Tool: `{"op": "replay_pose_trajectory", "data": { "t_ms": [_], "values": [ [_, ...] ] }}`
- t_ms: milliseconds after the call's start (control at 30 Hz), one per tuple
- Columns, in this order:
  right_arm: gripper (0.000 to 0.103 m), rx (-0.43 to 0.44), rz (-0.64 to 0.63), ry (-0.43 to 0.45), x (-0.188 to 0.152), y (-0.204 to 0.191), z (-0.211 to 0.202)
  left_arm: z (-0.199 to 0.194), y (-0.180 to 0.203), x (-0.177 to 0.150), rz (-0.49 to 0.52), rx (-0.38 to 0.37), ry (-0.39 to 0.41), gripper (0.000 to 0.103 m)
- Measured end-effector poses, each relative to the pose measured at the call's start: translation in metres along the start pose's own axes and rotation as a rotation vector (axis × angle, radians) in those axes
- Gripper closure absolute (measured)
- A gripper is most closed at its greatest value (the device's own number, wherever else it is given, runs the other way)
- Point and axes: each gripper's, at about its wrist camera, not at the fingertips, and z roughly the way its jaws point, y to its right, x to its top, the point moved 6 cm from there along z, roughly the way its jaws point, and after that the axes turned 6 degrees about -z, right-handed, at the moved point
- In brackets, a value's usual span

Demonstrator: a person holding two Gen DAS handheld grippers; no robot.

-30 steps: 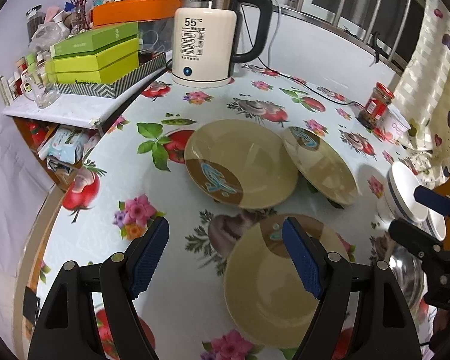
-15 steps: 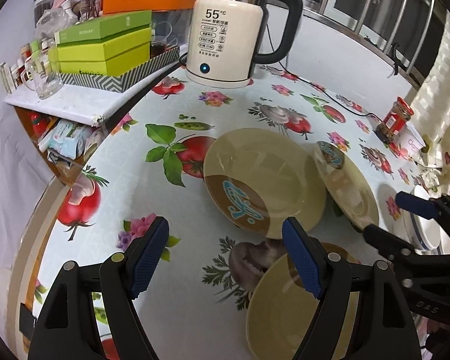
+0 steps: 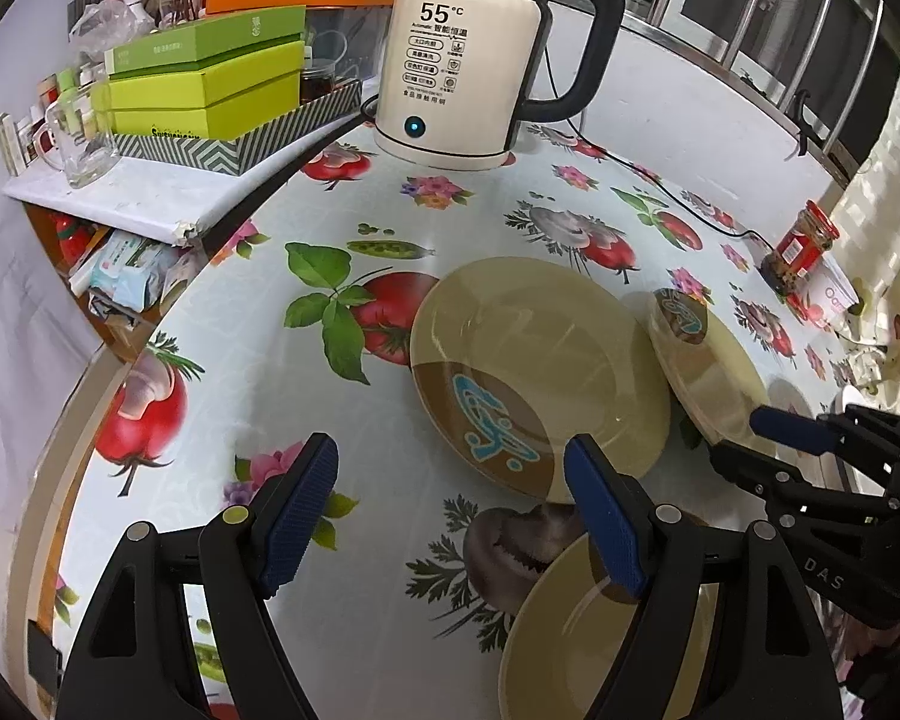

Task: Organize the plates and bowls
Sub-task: 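Move the left tool to the rim of the large beige plate and close it, then lift the beige plate by its rim with the left tool, tilting it up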

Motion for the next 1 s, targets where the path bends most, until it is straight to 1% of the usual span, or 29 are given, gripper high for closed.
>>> {"op": "replay_pose_trajectory", "data": {
  "t_ms": [133, 267, 333, 400, 500, 667, 700, 733, 767, 800, 833, 1000],
  "values": [
    [0.065, -0.028, 0.024, -0.017, -0.005, 0.011, 0.003, 0.004, -0.001, 0.003, -0.010, -0.002, -0.003, 0.025],
    [0.065, -0.035, 0.033, -0.010, -0.005, 0.015, 0.000, 0.006, -0.002, 0.005, -0.019, -0.005, -0.001, 0.025],
    [0.065, -0.006, 0.034, 0.015, -0.002, 0.011, -0.005, 0.009, -0.003, 0.006, -0.028, -0.010, -0.006, 0.025],
    [0.065, -0.002, 0.006, 0.031, 0.001, 0.003, -0.009, 0.012, -0.005, 0.007, -0.039, -0.013, -0.012, 0.025],
    [0.064, 0.028, -0.017, 0.025, 0.003, -0.008, -0.007, 0.022, -0.007, 0.008, -0.058, -0.020, -0.034, 0.025],
    [0.064, 0.041, -0.014, 0.018, 0.003, -0.012, -0.004, 0.036, -0.015, 0.010, -0.106, -0.026, -0.059, 0.025],
    [0.064, 0.041, -0.012, 0.019, 0.003, -0.012, -0.004, 0.039, -0.016, 0.011, -0.119, -0.027, -0.064, 0.029],
    [0.064, 0.040, -0.011, 0.020, 0.003, -0.012, -0.004, 0.042, -0.018, 0.012, -0.130, -0.028, -0.066, 0.039],
    [0.064, 0.041, -0.008, 0.024, 0.004, -0.011, -0.005, 0.042, -0.018, 0.014, -0.124, -0.021, -0.059, 0.044],
    [0.064, 0.041, -0.007, 0.026, 0.005, -0.011, -0.005, 0.045, -0.017, 0.015, -0.129, -0.031, -0.072, 0.055],
    [0.064, 0.041, -0.007, 0.028, 0.005, -0.010, -0.005, 0.046, -0.016, 0.016, -0.137, -0.048, -0.081, 0.062],
    [0.064, 0.045, -0.005, 0.039, 0.007, -0.010, -0.007, 0.052, -0.010, 0.017, -0.148, -0.084, -0.106, 0.076]
  ]
}}
